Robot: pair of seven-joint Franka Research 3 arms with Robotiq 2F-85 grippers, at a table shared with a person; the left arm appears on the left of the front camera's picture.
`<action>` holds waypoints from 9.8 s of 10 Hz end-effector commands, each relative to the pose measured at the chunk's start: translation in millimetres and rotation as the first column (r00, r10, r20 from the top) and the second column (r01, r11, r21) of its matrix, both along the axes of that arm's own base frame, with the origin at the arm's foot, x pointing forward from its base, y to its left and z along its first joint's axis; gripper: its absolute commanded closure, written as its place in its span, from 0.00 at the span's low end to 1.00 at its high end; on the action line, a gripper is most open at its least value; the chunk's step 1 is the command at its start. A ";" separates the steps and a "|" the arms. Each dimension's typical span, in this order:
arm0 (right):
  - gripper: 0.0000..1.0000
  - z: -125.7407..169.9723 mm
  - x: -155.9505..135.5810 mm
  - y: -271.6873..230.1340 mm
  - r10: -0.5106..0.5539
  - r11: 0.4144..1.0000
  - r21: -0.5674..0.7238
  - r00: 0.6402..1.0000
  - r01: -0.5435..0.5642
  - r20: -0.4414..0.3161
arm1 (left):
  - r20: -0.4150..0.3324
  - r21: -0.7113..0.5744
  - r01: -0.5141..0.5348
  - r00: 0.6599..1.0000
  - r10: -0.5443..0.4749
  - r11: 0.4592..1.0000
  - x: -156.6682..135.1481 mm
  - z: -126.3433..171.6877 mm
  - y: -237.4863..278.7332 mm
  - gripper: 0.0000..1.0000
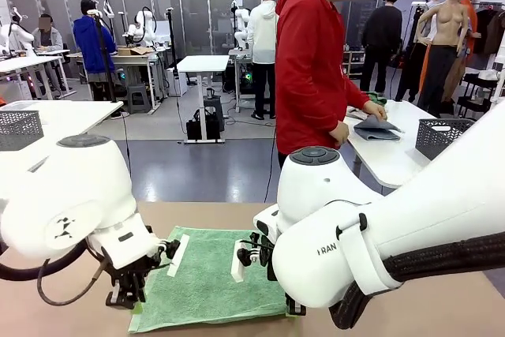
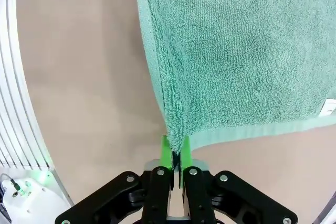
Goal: Fold the towels and place them in the basket.
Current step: When a person lays out a Towel with hook on the table, fold it in half twice.
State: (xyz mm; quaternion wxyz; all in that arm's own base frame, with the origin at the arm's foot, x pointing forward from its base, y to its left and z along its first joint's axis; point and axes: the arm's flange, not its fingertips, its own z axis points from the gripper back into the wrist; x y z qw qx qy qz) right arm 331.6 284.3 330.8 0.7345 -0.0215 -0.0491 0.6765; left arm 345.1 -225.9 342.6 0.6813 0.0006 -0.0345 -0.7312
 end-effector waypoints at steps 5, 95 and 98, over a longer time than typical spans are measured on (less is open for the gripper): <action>1.00 0.0 0.5 0.1 0.001 1.000 0.003 1.000 -0.001 0.000 | -0.097 -0.019 -0.014 0.995 0.012 1.000 -13.1 -29.1 10.6 0.76; 0.05 -34.6 205.1 -23.5 -0.982 -0.021 0.066 -0.009 0.998 -0.189 | -0.031 -0.812 0.011 0.998 -0.061 0.584 150.6 80.3 184.6 0.00; 0.40 -36.6 206.2 -23.7 -0.983 -0.022 0.074 -0.008 0.997 -0.184 | -0.031 -0.812 0.011 0.998 -0.061 0.584 150.6 80.3 184.6 0.00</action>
